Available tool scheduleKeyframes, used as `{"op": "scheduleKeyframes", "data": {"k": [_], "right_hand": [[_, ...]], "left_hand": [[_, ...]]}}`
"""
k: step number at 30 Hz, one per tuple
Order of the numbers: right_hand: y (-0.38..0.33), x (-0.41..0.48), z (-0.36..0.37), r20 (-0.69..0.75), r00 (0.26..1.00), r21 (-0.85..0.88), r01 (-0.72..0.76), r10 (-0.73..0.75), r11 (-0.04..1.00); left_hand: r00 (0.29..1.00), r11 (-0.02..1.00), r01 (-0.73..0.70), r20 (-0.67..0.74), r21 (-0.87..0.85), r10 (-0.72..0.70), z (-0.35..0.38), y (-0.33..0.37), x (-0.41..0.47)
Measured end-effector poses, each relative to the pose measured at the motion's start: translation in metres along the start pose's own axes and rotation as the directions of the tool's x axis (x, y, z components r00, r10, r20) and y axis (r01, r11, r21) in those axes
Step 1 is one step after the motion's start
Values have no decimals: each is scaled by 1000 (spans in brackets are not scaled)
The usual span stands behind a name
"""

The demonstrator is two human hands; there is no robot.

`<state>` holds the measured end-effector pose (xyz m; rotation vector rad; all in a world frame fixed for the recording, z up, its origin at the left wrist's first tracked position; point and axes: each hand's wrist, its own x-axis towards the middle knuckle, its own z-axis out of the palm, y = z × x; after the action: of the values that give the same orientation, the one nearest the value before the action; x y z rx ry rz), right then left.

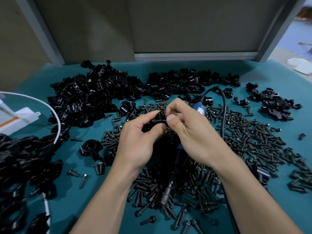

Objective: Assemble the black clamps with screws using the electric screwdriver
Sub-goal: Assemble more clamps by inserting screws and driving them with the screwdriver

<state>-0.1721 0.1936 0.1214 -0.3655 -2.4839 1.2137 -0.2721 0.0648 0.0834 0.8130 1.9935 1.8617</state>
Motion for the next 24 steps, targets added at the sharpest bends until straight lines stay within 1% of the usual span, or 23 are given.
{"op": "scheduleKeyframes", "data": {"k": [3,8,10,15,17,19,21,22,24], "right_hand": [[2,0,5,-43,999,-53,-29,27,998],[0,0,16,-187,981,-113,-78,56,990],[-1,0,19,-218,974,-125,-86,57,988],[-3,-1,24,-255,967,-178,-75,27,981],[-2,0,18,-225,974,-130,-35,5,991],[-1,-1,8,-102,995,-66,-5,-2,998],[2,-1,-1,-4,1000,-92,26,-27,995],[4,-1,-2,3,1000,-116,29,-29,993],[6,0,0,-47,999,-124,20,-26,992]], "left_hand": [[999,999,20,-34,31,-19,4,-4,-1],[994,997,78,-81,-29,-80,9,-4,-3],[993,997,74,-86,-28,-76,8,-3,-4],[996,998,33,-85,58,-28,6,1,-6],[997,998,25,-70,61,-21,6,2,-6],[997,998,40,-70,51,-37,6,2,-6],[995,997,57,-85,45,-53,6,1,-5],[995,998,59,-88,38,-56,7,0,-5],[995,998,64,-84,19,-62,8,-2,-6]]}}
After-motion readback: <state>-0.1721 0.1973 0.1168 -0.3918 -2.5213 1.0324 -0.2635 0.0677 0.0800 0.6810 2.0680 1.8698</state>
